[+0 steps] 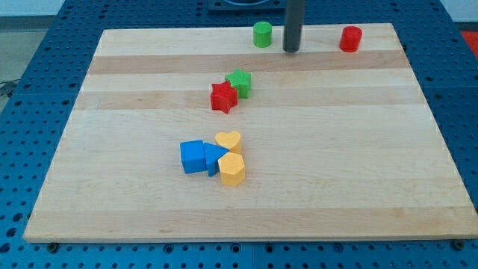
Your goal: Push the green circle into the red circle
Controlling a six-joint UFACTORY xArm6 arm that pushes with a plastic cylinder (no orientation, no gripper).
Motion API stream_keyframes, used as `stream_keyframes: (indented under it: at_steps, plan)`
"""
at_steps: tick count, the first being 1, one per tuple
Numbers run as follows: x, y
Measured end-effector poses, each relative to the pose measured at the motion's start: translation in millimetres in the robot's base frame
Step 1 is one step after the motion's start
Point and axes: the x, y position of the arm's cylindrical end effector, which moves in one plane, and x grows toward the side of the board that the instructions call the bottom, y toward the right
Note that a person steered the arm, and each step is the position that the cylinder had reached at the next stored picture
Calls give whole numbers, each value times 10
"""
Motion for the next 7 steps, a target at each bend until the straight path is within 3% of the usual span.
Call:
stream_keyframes:
  at_steps: [1,2,3,4,5,7]
  plan:
    - [214,-126]
    - [861,-1015]
    - [940,-1392]
    - [65,-1602]
    - [-408,-1469]
    - [-564,-1254]
